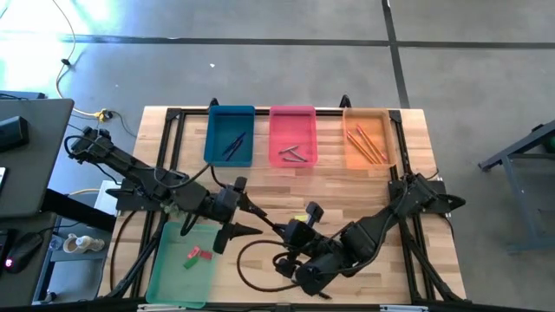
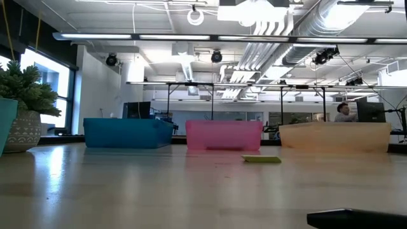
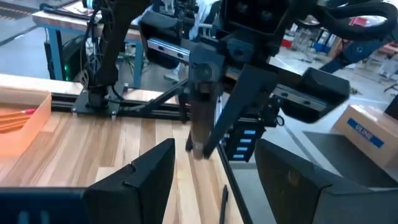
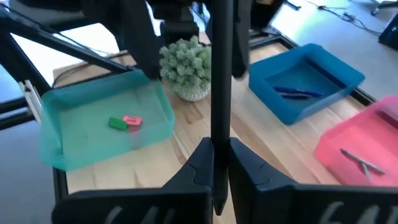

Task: Sort crayons/erasers/pens/pencils in bins
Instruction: Put the black pen into the blue bin

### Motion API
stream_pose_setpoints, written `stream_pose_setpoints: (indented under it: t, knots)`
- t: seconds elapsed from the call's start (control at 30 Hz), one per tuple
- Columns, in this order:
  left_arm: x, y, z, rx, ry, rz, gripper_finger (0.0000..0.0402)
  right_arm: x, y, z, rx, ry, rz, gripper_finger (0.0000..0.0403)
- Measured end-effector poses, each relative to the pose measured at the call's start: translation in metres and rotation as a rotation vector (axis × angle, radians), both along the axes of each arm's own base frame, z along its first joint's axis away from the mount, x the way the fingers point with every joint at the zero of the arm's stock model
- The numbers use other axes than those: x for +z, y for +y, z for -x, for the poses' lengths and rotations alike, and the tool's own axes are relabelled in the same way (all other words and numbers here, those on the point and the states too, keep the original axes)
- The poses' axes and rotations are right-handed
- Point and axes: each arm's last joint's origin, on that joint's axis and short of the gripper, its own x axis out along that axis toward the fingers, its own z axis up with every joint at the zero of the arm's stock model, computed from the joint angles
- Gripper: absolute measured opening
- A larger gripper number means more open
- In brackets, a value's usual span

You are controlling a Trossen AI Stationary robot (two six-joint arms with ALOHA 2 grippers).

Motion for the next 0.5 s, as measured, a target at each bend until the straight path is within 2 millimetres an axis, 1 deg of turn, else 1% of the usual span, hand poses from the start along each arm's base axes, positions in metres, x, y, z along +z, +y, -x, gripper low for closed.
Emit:
stream_pose_setpoints:
  t: [0.17,0.27,0.37,0.5]
  knots:
    - [0.002,0.003,-0.001,0.013,-0.019,0.009,0.0208,0.001,-0.007,-0.008,0.016,0.003,0.002,0.0003]
    - [0.002,0.004,-0.001,0.014,-0.018,0.004,0.0197,0.001,-0.011,-0.010,0.007,0.005,0.008,0.0003]
    - [0.002,0.004,-0.001,0.016,-0.020,-0.010,0.0170,0.001,-0.015,-0.012,0.001,0.008,0.010,0.0003]
    - [0.001,0.004,-0.001,0.017,-0.019,-0.037,0.0121,0.001,-0.020,-0.016,0.002,0.019,0.001,0.0003]
